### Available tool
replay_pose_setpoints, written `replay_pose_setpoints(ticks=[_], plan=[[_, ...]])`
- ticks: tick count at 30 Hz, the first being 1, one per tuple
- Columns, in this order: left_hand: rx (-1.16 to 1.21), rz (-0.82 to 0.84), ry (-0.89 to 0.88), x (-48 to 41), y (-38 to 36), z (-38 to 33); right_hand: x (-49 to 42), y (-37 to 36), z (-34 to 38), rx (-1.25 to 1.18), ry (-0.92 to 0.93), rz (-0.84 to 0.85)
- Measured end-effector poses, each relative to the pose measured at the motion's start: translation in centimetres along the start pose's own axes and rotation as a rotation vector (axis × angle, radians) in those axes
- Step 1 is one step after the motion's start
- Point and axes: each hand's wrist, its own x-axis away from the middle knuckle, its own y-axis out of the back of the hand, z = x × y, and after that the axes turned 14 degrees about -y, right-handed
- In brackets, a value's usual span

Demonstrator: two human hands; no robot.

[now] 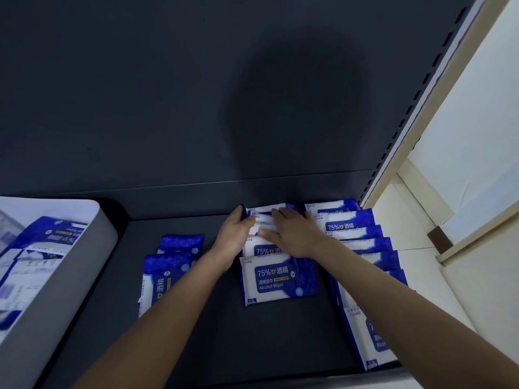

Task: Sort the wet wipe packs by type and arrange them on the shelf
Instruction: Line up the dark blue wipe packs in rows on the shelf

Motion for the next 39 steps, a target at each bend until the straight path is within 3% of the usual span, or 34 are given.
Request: replay_pose_setpoints(ticks=[5,8,10,15,20,24,32,36,39], plan=[[-0.082,0.083,-0.047,0.3,0.7,1.0,0.2,0.1,0.2,0.012,0.005,0.007],[-0.093,0.076,-0.052,1.0,1.0,1.5,1.6,0.4,0.1,0.024,0.004,-0.099],[-0.036,0.085,-0.047,1.7,1.0,1.7,3.2,0.2,0.1,0.036,0.024,-0.147],[0.095,0.049,-0.004,3.2,0.2,2.0,5.8,-1.9,0.2,-0.002,0.068,-0.040],[0.158,0.029,-0.003,4.4,0.2,2.3,7.6,-4.0,0.6,0.058,0.073,-0.193],[0.170,0.039,0.022,4.3,0.1,2.0,7.8,-4.6,0.6,0.020,0.089,-0.126],[0.002,0.071,-0.071,3.2,0.8,0.9,8.7,-4.9,0.6,0.014,0.055,-0.103],[-0.188,0.205,-0.077,1.9,0.9,0.4,8.6,-4.8,0.5,0.010,0.055,-0.104],[-0.250,0.210,-0.083,2.8,0.8,1.1,8.6,-4.7,0.3,-0.005,0.062,-0.089]])
